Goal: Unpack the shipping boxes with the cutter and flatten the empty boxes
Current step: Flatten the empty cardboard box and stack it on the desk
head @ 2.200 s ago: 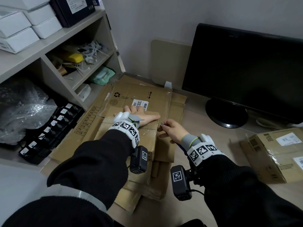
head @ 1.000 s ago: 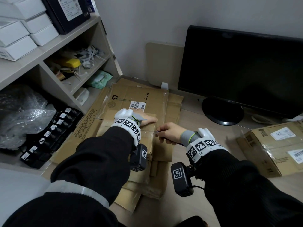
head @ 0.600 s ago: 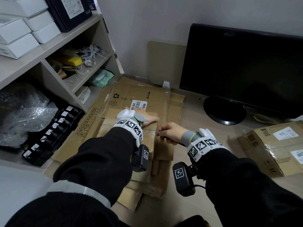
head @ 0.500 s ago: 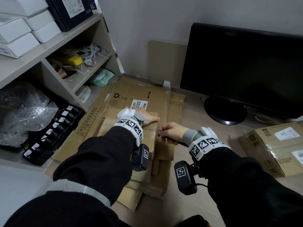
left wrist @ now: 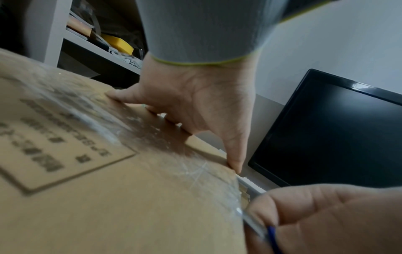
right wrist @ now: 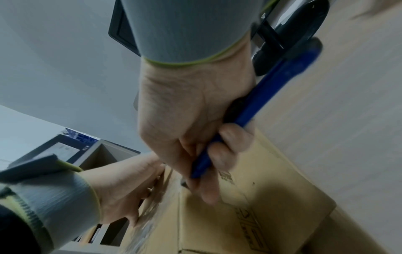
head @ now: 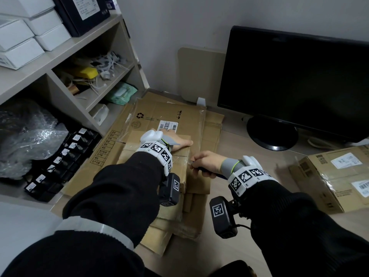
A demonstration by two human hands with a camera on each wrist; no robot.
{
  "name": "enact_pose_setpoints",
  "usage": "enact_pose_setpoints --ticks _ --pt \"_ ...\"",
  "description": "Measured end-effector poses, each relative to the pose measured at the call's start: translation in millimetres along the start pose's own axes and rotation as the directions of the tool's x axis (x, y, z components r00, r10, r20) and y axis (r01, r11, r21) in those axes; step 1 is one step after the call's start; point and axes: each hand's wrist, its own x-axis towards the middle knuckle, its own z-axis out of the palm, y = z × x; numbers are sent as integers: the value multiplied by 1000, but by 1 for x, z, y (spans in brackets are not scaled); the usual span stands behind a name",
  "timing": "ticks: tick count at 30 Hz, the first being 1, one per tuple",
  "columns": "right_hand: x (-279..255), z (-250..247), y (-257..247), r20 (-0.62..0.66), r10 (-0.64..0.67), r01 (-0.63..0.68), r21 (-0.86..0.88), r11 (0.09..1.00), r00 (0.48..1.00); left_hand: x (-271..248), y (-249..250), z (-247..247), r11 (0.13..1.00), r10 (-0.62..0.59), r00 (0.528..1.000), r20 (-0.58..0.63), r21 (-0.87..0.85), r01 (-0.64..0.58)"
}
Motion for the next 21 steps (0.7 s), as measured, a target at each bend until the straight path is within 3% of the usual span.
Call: enact_pose_setpoints --ticks 8,12,15,18,21 --pt "-7 6 3 40 7 -6 -16 1000 999 4 -4 4 999 -20 1000 4 41 20" --pt "-14 0 -4 79 65 -54 -140 989 995 3 -6 7 1000 -25 1000 -13 -11 25" --pt "-18 -11 -8 -51 20 -24 -84 996 999 -2 -9 9 999 -5 1000 -22 -49 4" --pt "-22 -23 -11 -254 -84 82 -17 996 964 -8 -17 2 981 94 995 -18 -167 -96" --pt "-20 -23 -16 -392 -183 169 -71 983 902 -10 -39 -10 867 191 966 -176 -432 -250"
